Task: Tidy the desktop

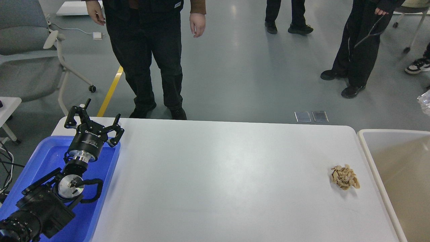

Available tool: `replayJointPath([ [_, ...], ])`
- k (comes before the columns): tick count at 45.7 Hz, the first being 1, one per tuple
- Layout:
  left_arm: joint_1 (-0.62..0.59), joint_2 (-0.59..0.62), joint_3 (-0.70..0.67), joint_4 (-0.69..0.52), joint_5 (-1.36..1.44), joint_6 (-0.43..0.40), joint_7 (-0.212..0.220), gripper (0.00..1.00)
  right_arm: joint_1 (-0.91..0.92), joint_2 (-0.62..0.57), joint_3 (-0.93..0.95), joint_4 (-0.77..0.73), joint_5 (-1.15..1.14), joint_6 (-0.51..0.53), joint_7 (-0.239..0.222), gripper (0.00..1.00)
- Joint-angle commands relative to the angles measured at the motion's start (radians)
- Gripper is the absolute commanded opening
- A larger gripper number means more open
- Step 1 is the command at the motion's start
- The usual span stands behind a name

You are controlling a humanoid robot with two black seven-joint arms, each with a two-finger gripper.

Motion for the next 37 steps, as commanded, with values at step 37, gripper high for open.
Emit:
replayJointPath([
  [37,0.000,0.000,0.000,0.000,0.000,0.000,0.000,1.00,-0.356,0.310,0.004,-0.174,0.231,-0.250,-0.128,0.00],
])
